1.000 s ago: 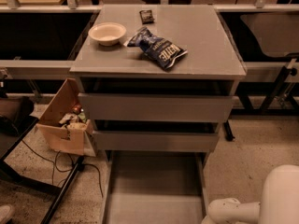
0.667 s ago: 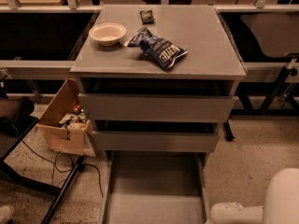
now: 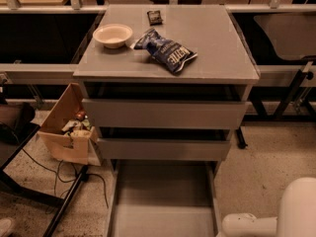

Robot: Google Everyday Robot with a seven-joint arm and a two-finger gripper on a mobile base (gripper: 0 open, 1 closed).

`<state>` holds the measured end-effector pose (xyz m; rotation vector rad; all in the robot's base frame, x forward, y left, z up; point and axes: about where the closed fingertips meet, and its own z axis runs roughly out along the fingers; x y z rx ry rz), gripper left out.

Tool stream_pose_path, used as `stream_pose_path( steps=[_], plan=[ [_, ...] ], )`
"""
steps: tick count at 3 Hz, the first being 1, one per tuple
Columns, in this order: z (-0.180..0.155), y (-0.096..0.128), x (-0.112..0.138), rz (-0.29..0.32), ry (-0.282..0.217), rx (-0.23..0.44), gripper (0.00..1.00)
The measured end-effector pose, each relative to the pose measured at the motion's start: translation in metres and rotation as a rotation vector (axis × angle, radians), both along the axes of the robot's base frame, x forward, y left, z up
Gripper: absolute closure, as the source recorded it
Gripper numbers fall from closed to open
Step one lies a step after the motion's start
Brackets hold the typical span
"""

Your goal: Open bottom drawer

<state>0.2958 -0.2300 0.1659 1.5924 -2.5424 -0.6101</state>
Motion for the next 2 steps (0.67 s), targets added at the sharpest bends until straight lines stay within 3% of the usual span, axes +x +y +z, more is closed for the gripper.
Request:
stream_pose_path(
  steps=[1, 2],
  plan=[
    [0.0, 0.0, 0.0, 0.0, 0.0, 0.0, 0.58],
    [0.0, 0.0, -0.0001, 0.0, 0.0, 0.0, 0.27]
  ],
)
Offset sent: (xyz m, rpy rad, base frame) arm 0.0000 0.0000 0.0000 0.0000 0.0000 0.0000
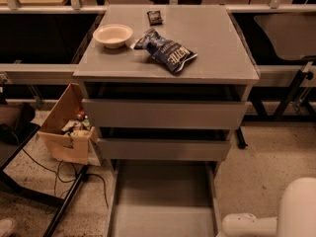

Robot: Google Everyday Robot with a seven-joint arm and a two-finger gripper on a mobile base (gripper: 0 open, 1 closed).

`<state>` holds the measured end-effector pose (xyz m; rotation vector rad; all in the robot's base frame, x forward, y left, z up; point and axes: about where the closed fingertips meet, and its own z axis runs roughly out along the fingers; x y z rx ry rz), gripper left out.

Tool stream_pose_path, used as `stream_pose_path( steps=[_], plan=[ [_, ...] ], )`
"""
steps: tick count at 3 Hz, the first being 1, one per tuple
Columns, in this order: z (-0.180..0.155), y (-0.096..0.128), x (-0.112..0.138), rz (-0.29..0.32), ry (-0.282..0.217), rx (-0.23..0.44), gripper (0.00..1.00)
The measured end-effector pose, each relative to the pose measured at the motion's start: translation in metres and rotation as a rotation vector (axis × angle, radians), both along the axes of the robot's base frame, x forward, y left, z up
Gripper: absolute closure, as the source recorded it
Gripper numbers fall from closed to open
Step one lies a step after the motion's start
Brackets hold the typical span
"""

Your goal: Open bottom drawer

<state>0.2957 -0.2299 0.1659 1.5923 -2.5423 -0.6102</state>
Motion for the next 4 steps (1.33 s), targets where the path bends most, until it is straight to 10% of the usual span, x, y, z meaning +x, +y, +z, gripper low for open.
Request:
stream_pose_path(
  steps=[1, 4],
  plan=[
    [0.0, 0.0, 0.0, 0.0, 0.0, 0.0, 0.04],
    [0.171, 0.056, -0.051, 0.136, -0.059, 0.034, 0.0]
  ],
)
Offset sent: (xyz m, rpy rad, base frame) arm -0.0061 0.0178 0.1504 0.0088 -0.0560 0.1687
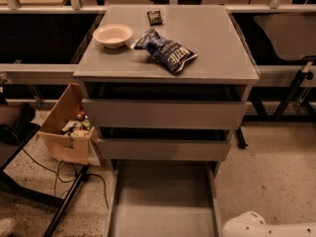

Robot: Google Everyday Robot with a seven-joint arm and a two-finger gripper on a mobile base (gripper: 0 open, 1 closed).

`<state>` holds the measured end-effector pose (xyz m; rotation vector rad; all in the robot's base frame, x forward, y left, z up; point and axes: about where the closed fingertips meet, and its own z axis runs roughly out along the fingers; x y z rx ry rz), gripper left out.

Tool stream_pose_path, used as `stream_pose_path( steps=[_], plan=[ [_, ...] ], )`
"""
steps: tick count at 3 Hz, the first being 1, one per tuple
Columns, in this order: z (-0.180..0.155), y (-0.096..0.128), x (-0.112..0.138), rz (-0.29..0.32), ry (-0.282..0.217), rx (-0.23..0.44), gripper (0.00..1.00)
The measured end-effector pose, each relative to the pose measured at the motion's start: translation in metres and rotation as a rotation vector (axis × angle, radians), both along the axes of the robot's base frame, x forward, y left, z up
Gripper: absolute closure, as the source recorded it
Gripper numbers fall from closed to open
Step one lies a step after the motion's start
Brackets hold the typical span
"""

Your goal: Open bottom drawer

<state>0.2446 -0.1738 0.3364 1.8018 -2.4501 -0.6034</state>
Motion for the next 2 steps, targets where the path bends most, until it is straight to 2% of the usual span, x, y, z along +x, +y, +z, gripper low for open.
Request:
stream_pose_path(
  steps=[1, 2],
  plan=[
    [0.082, 0.03, -0.061, 0.089, 0.008, -0.02, 0.0],
    [0.137, 0.027, -0.054, 0.152, -0.06, -0.106, 0.0]
  ],
)
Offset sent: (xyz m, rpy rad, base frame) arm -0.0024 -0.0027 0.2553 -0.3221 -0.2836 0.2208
